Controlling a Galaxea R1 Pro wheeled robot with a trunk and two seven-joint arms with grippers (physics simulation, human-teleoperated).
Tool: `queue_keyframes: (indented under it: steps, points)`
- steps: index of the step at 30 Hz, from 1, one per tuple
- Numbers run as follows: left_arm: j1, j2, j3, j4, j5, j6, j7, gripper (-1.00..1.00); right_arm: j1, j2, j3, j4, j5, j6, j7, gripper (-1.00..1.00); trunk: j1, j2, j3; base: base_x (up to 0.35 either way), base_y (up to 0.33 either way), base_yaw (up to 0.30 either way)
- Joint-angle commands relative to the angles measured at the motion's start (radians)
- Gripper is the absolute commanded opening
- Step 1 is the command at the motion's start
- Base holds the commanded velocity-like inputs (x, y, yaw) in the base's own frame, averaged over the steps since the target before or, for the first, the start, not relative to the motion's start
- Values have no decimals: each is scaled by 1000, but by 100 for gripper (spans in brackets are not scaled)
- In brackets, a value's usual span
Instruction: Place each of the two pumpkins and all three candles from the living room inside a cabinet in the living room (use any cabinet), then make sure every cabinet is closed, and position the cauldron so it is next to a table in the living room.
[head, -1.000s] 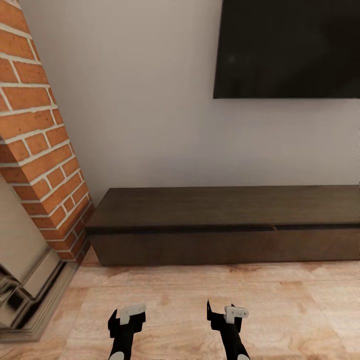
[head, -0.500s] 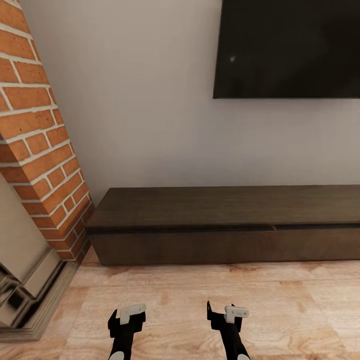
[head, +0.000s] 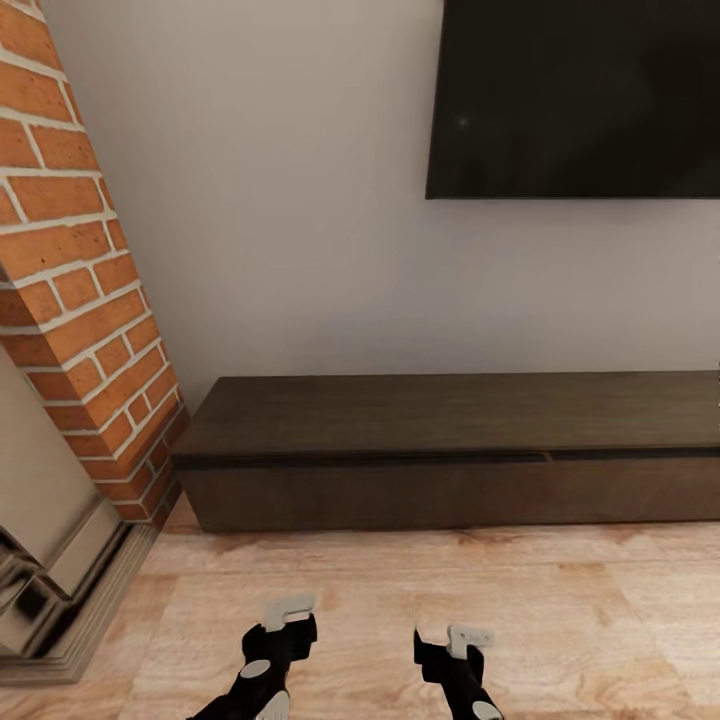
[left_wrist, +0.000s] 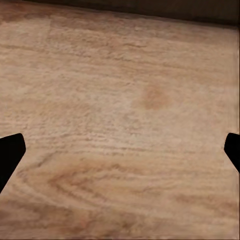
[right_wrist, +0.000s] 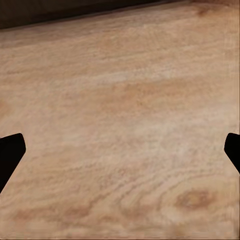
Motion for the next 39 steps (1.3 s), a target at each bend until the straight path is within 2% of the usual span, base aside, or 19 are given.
queue_keyframes:
  steps: [1, 4, 16, 39]
  points:
    - [-1, 2, -4, -10, 11, 18, 10, 100, -1, 0, 8, 0, -4, 8, -6, 100, -1, 0, 3, 0, 0, 0]
    - [-1, 8, -3, -24, 23, 39, 12, 100, -1, 0, 8, -2, -5, 27, -6, 100, -2, 1, 15, 0, 0, 0]
    - [-1, 11, -3, -26, 26, 44, 11, 100, -1, 3, 11, -2, -4, 27, 12, 100, -7, 3, 61, 0, 0, 0]
    - [-1, 7, 1, -18, 35, 58, 11, 100, -1, 5, 13, -2, -4, 26, 16, 100, -96, 164, 133, 0, 0, 0]
